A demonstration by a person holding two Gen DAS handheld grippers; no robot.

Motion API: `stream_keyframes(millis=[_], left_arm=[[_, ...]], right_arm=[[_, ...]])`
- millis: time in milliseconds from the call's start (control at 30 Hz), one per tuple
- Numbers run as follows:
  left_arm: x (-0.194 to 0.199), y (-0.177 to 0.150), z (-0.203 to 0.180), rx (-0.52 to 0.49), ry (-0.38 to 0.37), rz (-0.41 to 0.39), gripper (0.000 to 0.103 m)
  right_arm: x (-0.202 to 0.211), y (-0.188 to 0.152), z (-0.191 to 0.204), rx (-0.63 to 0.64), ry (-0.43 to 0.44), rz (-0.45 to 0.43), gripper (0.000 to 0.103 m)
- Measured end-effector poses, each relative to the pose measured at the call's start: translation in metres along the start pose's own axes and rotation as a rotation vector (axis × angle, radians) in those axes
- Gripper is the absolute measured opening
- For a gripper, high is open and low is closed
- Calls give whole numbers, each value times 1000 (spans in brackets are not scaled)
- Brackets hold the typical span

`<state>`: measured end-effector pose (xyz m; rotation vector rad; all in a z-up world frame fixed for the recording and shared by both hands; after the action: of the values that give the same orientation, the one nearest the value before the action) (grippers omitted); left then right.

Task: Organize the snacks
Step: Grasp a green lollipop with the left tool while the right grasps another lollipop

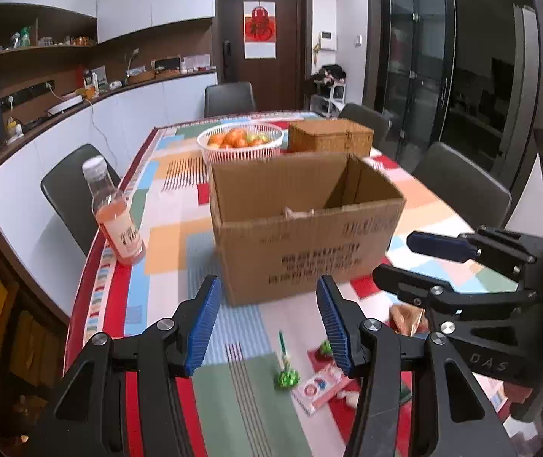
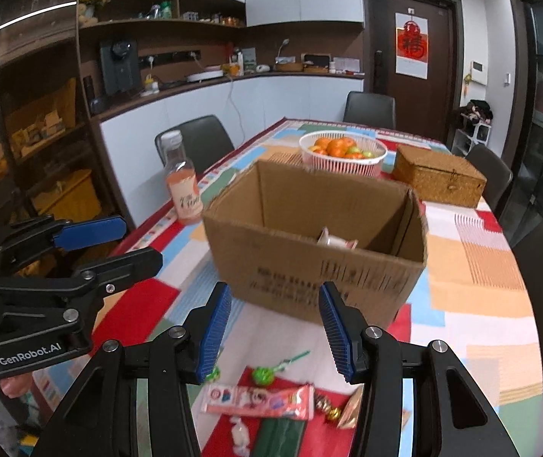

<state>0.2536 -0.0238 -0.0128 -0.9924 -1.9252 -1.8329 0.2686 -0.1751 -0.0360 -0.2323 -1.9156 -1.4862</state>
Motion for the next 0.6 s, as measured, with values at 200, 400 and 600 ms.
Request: stream_keyframes(millis=[200, 400, 600], left_arm=[[-11, -32, 3, -7, 7, 71, 51], [-26, -62, 10, 8, 16, 141, 51], [-40, -81, 12, 3, 4, 188, 51]], right_arm=[[-10, -24, 10, 7, 15, 58, 49], [-26, -54, 21, 0, 56, 142, 49], [-42, -75, 25, -25, 93, 203, 49]])
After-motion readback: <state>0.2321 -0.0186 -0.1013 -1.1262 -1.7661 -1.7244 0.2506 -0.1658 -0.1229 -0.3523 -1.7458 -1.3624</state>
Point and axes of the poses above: each gripper's, at about its wrist camera, not at the fingertips, and x roughly against the way its jaws point, z to its left, y to its top, the point moved 7 cm from there along -x, roughly the way its jaws point, and after that the axes turned 11 degrees about x, right-handed, at the moved point
